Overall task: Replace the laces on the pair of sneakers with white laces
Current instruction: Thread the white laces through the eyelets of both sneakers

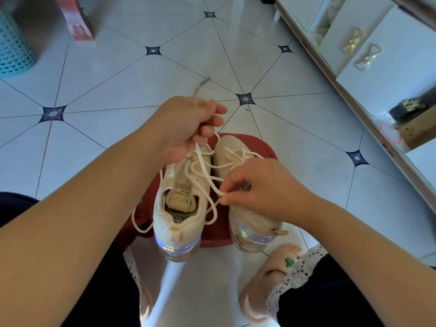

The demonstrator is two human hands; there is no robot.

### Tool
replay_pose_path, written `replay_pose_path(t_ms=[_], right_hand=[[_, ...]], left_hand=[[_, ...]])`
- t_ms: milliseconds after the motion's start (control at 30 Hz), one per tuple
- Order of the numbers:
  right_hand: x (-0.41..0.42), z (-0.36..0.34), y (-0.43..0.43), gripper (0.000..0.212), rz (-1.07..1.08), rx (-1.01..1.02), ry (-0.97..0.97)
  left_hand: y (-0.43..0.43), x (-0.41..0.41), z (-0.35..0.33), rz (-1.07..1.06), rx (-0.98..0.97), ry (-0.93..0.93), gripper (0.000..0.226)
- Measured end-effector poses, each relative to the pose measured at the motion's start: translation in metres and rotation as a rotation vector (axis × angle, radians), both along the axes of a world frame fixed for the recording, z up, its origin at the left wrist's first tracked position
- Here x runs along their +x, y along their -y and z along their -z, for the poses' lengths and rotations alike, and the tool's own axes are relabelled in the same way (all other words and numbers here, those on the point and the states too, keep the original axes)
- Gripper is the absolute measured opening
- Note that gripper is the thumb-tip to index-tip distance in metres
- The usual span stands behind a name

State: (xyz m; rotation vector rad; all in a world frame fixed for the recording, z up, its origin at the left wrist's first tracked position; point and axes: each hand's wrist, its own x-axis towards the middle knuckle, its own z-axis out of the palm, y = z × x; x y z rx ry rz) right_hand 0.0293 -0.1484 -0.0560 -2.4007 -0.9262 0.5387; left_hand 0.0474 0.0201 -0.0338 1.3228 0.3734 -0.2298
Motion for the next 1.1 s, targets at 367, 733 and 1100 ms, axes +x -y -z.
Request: replay_pose_path(t_ms=[367, 733, 1100], right_hand=[[0.022, -0.017, 0.019, 0.036, 0.492, 0.47, -0.323], [0.029, -0.008, 0.019, 0.009, 0.629, 0.467, -0.098], [0.029, 0.015, 0.027, 0.061, 0.442, -0.143, -0.134]], left_hand=[[0.031, -0.001, 0.016, 0.366, 1.045, 0.137, 0.022], [0.035, -0.005, 0.017, 0.395, 0.889, 0.308, 0.014], [0.05, -0.006, 0.03, 0.128, 0.518, 0.125, 0.01]])
